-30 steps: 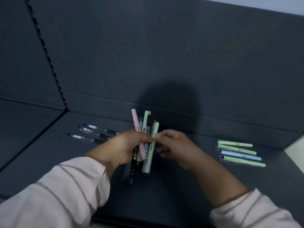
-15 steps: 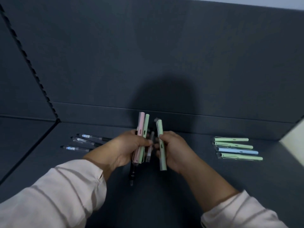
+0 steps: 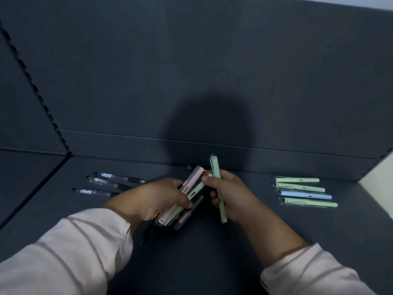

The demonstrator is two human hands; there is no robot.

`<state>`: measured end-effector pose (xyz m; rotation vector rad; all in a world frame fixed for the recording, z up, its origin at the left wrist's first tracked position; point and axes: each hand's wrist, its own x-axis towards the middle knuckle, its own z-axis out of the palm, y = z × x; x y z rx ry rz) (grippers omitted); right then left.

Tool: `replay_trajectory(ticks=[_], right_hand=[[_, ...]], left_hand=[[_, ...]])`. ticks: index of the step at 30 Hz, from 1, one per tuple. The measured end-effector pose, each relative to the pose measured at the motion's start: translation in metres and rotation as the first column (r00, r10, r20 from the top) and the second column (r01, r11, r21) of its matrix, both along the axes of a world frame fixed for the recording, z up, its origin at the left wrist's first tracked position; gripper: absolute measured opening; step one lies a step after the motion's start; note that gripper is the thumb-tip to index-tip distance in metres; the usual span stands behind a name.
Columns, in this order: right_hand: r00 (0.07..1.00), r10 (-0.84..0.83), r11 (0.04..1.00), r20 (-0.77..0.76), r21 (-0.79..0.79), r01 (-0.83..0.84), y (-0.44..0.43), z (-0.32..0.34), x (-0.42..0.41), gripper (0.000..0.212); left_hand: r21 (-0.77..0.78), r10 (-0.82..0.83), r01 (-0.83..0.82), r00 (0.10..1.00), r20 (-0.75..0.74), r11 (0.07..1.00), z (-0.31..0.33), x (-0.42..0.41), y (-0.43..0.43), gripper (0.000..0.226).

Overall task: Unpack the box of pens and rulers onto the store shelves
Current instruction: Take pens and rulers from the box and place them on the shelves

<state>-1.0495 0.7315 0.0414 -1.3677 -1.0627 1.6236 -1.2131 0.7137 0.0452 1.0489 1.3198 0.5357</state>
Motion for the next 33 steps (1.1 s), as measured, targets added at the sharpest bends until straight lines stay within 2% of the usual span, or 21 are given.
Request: replay_trajectory(ticks=[4, 9, 10, 11, 13, 14, 15, 18, 21, 24, 27, 31, 33], right_hand=[[0.997, -0.059, 0.998, 0.047, -0.033, 0.061, 0.001, -0.007, 0.011, 0.01], [0.995, -0.074, 0.997, 0.071, -0.028, 0.076, -0.003, -0.013, 0.019, 0.009], [0.986, -0.077, 0.997, 0.15, 0.039, 0.072, -0.004, -0.013, 0.021, 0.007], [0.949, -0.091, 0.987, 0.303, 0.158, 0.044, -0.004, -0.013, 0.024, 0.006], [0.767, -0.188, 0.902, 0.613, 0.417, -0.113, -0.003, -0.012, 0.028, 0.005], [0.704, -0.226, 0.843, 0.674, 0.497, -0.205, -0.004, -0.01, 0.028, 0.006], [0.683, -0.228, 0.79, 0.694, 0.542, -0.287, -0.006, -0.007, 0.026, 0.008], [0.638, -0.129, 0.674, 0.759, 0.54, -0.505, -0.01, -0.009, 0.018, 0.018], [0.579, -0.089, 0.641, 0.811, 0.491, -0.59, -0.012, -0.017, 0.017, 0.019], [0.566, -0.086, 0.639, 0.82, 0.481, -0.6, -0.013, -0.025, 0.018, 0.02], [0.551, -0.111, 0.624, 0.827, 0.489, -0.609, -0.014, -0.023, 0.02, 0.011], [0.62, -0.035, 0.704, 0.784, 0.46, -0.541, -0.012, -0.015, 0.036, 0.002], [0.7, -0.018, 0.769, 0.714, 0.457, -0.447, -0.013, -0.011, 0.041, 0.01]], left_hand=[[-0.057, 0.113, -0.107, 0.986, 0.121, 0.993, -0.004, -0.006, 0.003, 0.031], [-0.031, 0.092, -0.089, 0.989, 0.12, 0.996, -0.008, -0.008, 0.001, 0.03], [-0.02, 0.082, -0.081, 0.992, 0.098, 0.997, -0.007, -0.007, 0.0, 0.03], [-0.007, 0.073, -0.073, 0.994, 0.079, 0.997, -0.007, -0.006, 0.0, 0.031], [0.005, 0.075, -0.075, 0.995, 0.069, 0.997, -0.006, -0.004, 0.0, 0.033], [0.003, 0.086, -0.086, 0.993, 0.077, 0.996, -0.006, -0.004, 0.001, 0.033], [-0.006, 0.099, -0.099, 0.991, 0.093, 0.995, -0.005, -0.003, 0.001, 0.032], [-0.048, 0.143, -0.136, 0.974, 0.175, 0.989, -0.003, 0.0, 0.001, 0.028], [-0.084, 0.196, -0.181, 0.954, 0.228, 0.98, 0.002, 0.002, -0.001, 0.022], [-0.114, 0.212, -0.188, 0.941, 0.264, 0.975, 0.009, 0.007, -0.005, 0.016], [-0.11, 0.212, -0.19, 0.944, 0.251, 0.976, 0.013, 0.011, -0.005, 0.017], [-0.033, 0.246, -0.244, 0.958, 0.151, 0.969, 0.014, 0.006, -0.002, 0.012], [-0.055, 0.253, -0.248, 0.958, 0.135, 0.967, 0.015, 0.005, -0.004, 0.016]])
